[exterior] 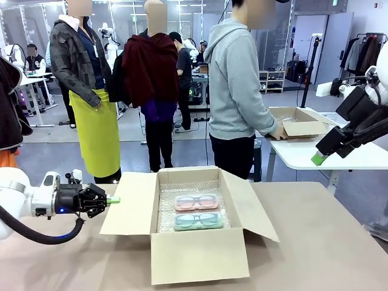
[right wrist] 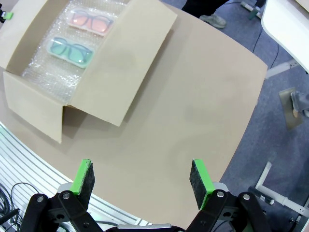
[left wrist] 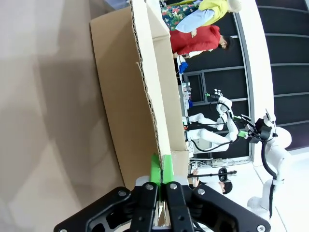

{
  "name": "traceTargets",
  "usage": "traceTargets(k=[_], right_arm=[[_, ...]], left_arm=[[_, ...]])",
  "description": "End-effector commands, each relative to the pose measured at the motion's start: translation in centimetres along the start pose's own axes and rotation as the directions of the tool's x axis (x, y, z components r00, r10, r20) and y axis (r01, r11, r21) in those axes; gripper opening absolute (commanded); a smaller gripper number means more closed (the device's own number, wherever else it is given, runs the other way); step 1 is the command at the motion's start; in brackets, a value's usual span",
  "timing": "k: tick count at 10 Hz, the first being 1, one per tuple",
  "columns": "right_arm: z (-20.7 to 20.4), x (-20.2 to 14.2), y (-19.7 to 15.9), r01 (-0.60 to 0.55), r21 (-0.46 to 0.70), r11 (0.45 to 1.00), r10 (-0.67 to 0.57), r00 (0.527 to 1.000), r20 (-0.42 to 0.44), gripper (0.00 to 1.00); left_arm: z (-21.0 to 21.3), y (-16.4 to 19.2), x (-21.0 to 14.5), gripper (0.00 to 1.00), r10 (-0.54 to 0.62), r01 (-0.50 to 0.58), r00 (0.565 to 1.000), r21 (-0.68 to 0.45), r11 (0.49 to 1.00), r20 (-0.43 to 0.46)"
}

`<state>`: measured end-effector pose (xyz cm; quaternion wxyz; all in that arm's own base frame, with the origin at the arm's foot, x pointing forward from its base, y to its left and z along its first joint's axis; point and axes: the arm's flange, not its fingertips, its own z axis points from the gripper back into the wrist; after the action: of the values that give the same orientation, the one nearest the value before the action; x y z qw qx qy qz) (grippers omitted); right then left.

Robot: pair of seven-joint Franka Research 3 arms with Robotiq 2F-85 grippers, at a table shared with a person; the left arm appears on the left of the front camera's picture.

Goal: Pack the glasses set securely to prepare it for shipping.
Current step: Position the Package Box on the left side of the table.

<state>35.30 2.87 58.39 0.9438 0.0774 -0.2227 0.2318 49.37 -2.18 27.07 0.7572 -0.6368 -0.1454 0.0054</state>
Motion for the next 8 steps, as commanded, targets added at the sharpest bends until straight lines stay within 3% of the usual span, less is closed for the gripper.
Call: traceTargets(k=[1, 5, 8], right_arm=[[0.1, 0.1, 0.1, 0.006, -0.01, 1.0, -0.006, 1.0, 0.0, 1.0], [0.1, 0.1, 0.1, 0.006, -0.01, 1.0, -0.006, 1.0, 0.0, 1.0], [0.1, 0.1, 0.1, 0.006, -0.01, 1.0, -0.006, 1.0, 0.0, 1.0]], left_arm=[[3.8, 0.7, 1.1, 0.02, 0.025, -0.026, 0.999, -0.006, 1.0, -0.028], [15.0, 1.8, 4.1, 0.02, 0.0, 0.0, 1.0, 0.016, 1.0, 0.001], [23.3, 2.5, 6.2, 0.02, 0.008, -0.008, 1.0, 0.002, 1.0, -0.028]])
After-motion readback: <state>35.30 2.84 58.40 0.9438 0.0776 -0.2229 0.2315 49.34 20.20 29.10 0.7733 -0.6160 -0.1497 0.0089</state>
